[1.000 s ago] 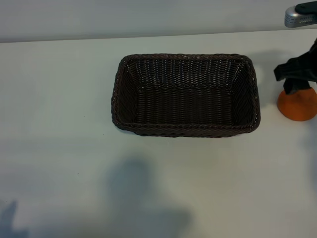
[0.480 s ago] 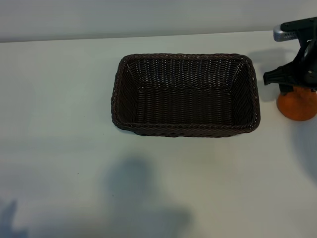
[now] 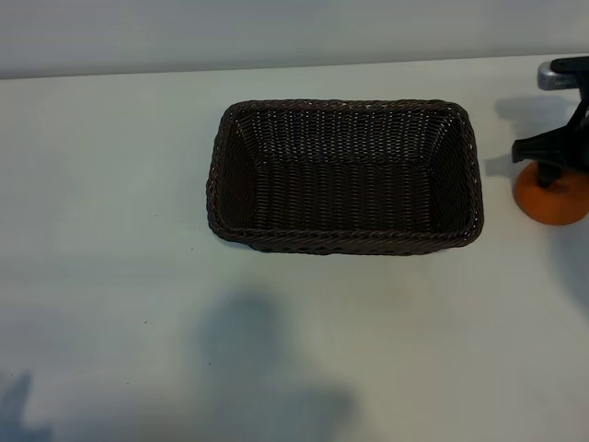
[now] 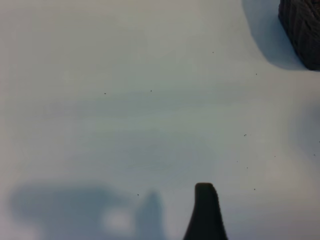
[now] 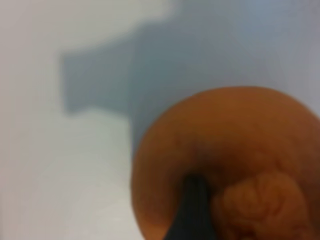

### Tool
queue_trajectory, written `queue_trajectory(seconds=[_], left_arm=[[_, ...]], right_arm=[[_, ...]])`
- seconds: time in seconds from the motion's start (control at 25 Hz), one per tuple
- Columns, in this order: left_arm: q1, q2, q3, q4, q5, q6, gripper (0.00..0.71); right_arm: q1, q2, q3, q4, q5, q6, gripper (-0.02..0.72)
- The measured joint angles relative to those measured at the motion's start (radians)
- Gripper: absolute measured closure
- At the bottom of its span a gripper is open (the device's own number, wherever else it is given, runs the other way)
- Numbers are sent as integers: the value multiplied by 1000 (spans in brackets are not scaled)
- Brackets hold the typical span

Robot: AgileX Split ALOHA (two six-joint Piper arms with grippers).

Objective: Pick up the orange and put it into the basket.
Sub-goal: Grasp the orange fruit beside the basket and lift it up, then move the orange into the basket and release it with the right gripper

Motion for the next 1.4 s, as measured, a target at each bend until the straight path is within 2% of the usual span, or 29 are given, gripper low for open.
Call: queue_trajectory(seconds=[0.12, 0.2, 0.28, 0.44, 0.48, 0.64, 1.04, 1.4], left_arm=[[0, 0, 0, 0, 0, 0, 158], [0, 0, 0, 0, 0, 0, 158], [0, 0, 0, 0, 0, 0, 158], [0, 0, 0, 0, 0, 0, 158], [0, 0, 0, 0, 0, 0, 158], [0, 0, 0, 0, 0, 0, 158], [0, 0, 0, 0, 0, -1, 158], [0, 0, 0, 0, 0, -1, 158]], right_arm=[[0, 10, 0, 81, -16, -73, 123], [0, 18, -3, 107, -16, -91, 167], [0, 26, -9, 116, -16, -93, 260], [0, 26, -11, 123, -18, -88, 558], [0, 26, -12, 117, -18, -87, 598], [0, 25, -32, 105, 18, -88, 609], [0, -70, -208, 108, 352, -164, 612], [0, -260, -227, 108, 426, -174, 612]])
